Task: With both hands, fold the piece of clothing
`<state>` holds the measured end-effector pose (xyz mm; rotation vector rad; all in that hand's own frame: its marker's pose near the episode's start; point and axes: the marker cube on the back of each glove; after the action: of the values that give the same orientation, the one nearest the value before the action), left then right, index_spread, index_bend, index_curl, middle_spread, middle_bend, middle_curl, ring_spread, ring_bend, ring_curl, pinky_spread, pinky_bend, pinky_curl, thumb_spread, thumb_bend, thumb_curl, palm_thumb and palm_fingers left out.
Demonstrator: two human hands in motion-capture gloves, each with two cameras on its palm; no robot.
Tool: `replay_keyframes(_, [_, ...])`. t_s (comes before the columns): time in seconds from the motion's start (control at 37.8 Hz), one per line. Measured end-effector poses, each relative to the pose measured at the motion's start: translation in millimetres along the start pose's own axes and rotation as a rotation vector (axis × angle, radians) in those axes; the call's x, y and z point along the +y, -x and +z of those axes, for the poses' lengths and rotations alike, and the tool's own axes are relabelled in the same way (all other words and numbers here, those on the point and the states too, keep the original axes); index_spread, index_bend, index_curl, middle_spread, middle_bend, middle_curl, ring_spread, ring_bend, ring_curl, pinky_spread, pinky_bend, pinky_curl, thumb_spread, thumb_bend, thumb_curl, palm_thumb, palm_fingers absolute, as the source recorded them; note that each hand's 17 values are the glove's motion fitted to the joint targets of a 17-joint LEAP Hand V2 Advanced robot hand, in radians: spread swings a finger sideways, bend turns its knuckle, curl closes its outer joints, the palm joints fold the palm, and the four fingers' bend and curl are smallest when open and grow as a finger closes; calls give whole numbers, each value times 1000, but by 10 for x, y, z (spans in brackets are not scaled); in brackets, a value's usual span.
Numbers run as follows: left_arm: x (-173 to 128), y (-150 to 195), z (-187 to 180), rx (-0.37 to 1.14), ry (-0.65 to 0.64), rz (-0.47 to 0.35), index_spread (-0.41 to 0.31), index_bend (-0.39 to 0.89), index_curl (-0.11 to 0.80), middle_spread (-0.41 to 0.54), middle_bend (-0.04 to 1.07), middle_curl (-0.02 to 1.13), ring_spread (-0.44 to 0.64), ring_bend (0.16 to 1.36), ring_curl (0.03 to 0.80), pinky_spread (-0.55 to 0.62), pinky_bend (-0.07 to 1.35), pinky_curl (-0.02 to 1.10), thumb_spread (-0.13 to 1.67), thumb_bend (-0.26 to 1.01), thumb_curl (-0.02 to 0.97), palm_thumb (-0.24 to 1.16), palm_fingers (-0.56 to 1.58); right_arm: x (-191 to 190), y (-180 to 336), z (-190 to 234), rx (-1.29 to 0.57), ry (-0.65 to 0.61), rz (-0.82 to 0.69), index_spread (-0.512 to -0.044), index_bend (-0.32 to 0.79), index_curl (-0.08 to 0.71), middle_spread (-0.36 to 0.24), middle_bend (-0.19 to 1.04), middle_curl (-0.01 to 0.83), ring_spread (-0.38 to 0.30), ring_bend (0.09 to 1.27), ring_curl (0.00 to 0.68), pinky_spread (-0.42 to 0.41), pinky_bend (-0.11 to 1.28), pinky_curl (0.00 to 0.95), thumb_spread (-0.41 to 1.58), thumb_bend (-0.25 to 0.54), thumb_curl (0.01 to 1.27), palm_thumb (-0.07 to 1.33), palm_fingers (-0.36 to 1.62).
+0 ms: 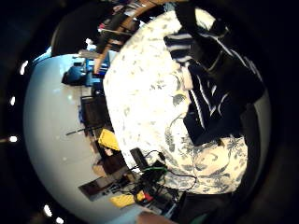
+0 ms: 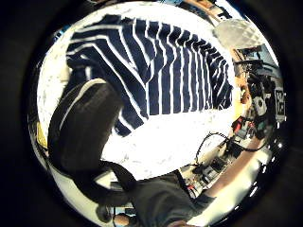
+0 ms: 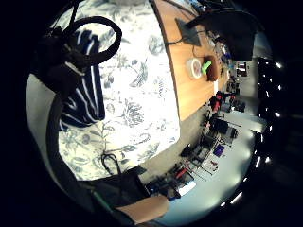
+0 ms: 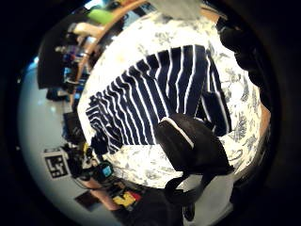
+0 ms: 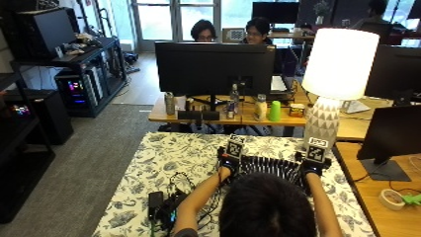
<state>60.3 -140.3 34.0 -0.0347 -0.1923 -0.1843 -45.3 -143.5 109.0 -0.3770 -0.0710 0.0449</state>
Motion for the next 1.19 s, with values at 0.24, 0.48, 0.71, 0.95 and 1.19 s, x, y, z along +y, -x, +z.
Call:
replay_keyframes(0.24, [14, -163, 845, 128, 331, -82, -83, 166, 275, 116, 78, 279, 182, 575, 389, 268, 694, 397, 1257, -45, 194, 134, 230, 29, -106, 491, 121, 30, 410, -260, 21, 167, -61, 163, 435, -64, 503, 425, 16, 624, 408, 1144, -50, 188, 460, 605])
replay_keyframes(0.48, [-50, -195, 1171, 221, 410, -45, -82, 162, 292, 161, 117, 234, 309, 608, 369, 349, 745, 391, 1222, -24, 191, 79, 185, -95, -147, 908, 119, 171, 578, -219, 21, 109, 23, 167, 386, 11, 572, 412, 101, 747, 411, 1107, -37, 184, 335, 448])
replay_keyframes(0.71, [-79, -188, 1208, 211, 421, -102, -91, 168, 311, 170, 125, 214, 343, 630, 358, 354, 749, 380, 1202, -16, 197, 79, 186, -217, -47, 897, 98, 6, 545, -177, 6, 67, -28, 290, 418, -86, 716, 426, -85, 799, 398, 1111, 42, 229, 494, 803])
replay_keyframes(0.95, [-86, -139, 1162, 206, 430, -95, -87, 168, 324, 175, 143, 208, 349, 643, 350, 348, 745, 371, 1192, -14, 203, 91, 198, -193, 138, 923, 79, -40, 554, -198, 127, 124, -121, 365, 458, -184, 777, 453, -257, 760, 397, 1076, 184, 305, 855, 1226])
replay_keyframes(1.19, [68, 204, 823, 240, 363, -30, -71, 132, 318, 166, 166, 224, 296, 684, 348, 317, 702, 354, 1176, -20, 208, 82, 269, -247, 258, 591, 27, -182, 422, -217, 147, 198, -149, 386, 475, -207, 762, 462, -314, 708, 397, 1009, 175, 331, 975, 1279])
